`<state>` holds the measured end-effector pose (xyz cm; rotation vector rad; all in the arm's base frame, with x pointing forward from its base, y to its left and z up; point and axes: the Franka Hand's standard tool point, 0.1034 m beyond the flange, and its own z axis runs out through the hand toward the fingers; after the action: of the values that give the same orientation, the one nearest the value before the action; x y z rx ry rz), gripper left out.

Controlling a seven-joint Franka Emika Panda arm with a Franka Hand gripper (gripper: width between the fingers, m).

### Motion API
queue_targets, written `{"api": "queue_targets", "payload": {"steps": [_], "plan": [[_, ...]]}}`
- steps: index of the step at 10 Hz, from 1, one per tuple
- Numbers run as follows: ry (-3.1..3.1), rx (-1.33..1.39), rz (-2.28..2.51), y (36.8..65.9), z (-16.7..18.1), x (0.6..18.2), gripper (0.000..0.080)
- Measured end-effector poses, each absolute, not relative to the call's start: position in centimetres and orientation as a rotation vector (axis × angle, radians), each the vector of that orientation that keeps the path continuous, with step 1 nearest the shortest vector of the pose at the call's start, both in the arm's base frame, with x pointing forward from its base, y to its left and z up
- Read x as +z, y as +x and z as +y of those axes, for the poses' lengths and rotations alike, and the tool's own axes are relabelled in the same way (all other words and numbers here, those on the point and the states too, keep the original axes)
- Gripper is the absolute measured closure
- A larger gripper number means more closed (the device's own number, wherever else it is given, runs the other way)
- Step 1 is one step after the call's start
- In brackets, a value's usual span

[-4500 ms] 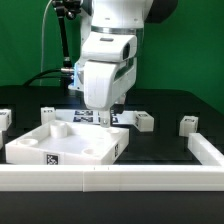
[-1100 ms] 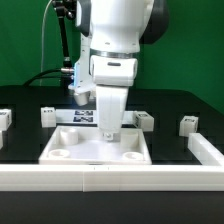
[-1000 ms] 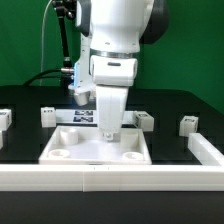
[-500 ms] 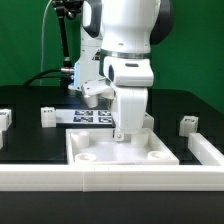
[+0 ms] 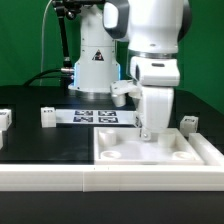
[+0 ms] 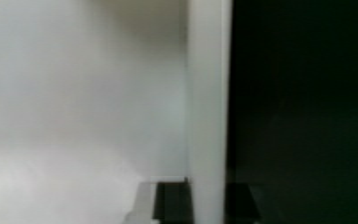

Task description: Assemble one leg

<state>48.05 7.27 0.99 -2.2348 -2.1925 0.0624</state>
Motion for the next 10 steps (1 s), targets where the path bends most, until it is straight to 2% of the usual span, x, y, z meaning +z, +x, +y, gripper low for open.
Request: {"api": "queue_targets", "payload": {"steps": [4, 5, 6, 7, 8, 9, 10], "plan": [[-2.217, 0.055, -2.211, 48.6, 8.39, 0.93, 0.0741], [-2.217, 0.056, -2.211, 48.58, 8.38, 0.92, 0.0563], [-2.217, 0.056, -2.211, 48.58, 8.37, 0.92, 0.0563], [-2.217, 0.056, -2.211, 48.57, 8.36, 0.91, 0.0415], [-2.217, 0.057, -2.21, 48.57, 8.35, 0.91, 0.0232], [-2.217, 0.057, -2.21, 48.57, 8.35, 0.91, 0.0232], [-2.217, 0.057, -2.21, 48.56, 8.34, 0.9, 0.0168]]}}
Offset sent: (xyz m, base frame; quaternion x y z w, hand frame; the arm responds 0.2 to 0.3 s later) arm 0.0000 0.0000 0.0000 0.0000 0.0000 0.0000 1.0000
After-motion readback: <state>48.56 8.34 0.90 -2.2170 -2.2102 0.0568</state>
